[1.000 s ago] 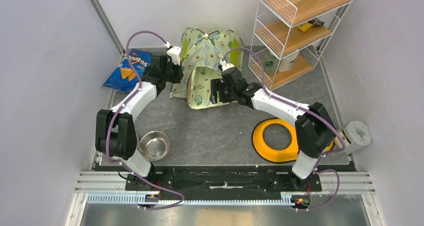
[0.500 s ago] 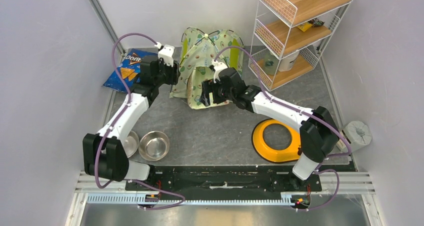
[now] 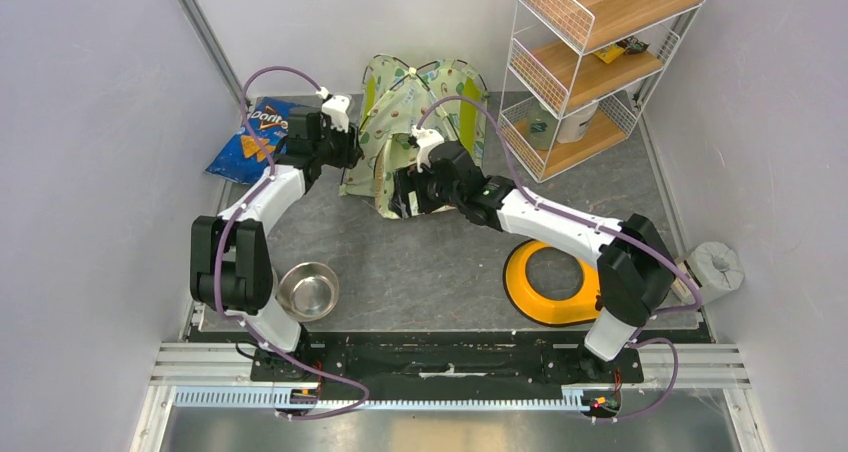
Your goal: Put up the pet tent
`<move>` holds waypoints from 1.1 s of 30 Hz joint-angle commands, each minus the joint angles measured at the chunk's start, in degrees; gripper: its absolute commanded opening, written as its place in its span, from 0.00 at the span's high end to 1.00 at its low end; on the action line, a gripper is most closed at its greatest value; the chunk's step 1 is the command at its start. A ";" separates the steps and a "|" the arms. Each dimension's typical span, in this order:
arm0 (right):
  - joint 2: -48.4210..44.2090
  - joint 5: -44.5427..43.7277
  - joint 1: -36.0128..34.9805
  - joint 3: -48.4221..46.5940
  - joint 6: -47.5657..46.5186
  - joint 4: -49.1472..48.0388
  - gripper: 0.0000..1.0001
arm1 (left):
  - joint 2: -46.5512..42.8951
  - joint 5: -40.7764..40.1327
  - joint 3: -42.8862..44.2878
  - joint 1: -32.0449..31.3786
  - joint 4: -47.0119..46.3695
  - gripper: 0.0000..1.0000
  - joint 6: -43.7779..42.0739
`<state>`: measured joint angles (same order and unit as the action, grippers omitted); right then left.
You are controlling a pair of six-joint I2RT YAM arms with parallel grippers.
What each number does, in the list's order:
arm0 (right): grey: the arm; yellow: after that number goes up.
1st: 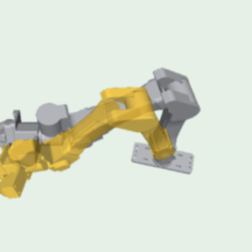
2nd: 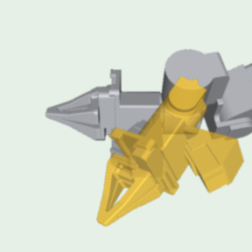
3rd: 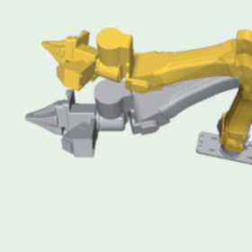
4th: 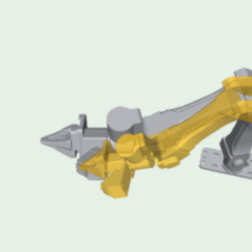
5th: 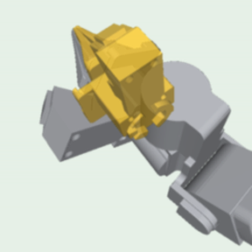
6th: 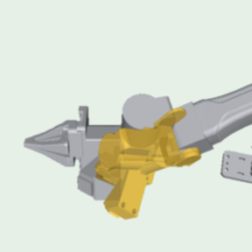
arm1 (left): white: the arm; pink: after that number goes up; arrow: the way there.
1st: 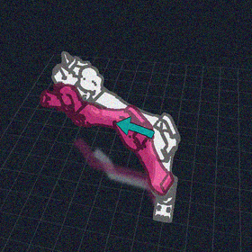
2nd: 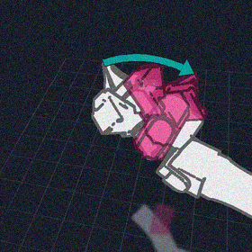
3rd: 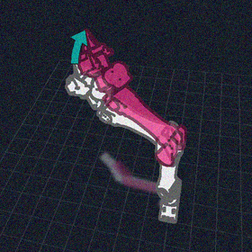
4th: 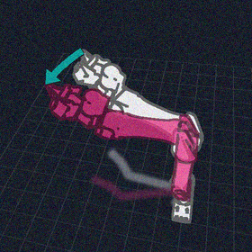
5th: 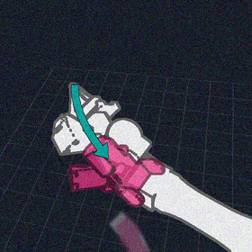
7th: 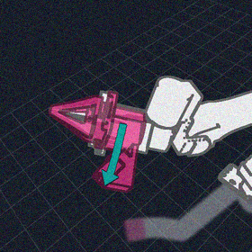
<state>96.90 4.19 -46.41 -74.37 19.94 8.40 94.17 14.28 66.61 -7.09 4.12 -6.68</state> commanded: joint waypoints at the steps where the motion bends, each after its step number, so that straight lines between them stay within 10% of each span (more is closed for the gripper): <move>1: 1.23 -0.55 -2.05 -1.48 -2.28 -4.63 0.11 | -0.04 6.12 2.24 -0.03 -5.99 0.52 0.00; 9: 6.09 -12.40 -4.72 -3.06 -2.64 -11.95 0.11 | -3.39 10.55 -2.70 -0.22 -5.64 0.98 2.26; 17: 7.93 -27.14 -4.91 -1.23 -4.56 -18.08 0.18 | -11.90 9.75 -9.46 -1.08 -4.45 0.98 4.45; 27: 8.53 -23.19 -4.94 1.99 -5.13 -18.51 0.98 | -14.54 10.86 -10.35 -1.69 1.33 0.98 3.00; 33: 17.39 -27.84 -4.40 -3.50 -1.73 -24.69 1.00 | -13.46 14.57 -9.22 -1.87 2.65 0.98 3.84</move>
<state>107.96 -19.16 -51.31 -73.41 15.90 -11.29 81.80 24.51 56.31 -8.75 6.24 -5.04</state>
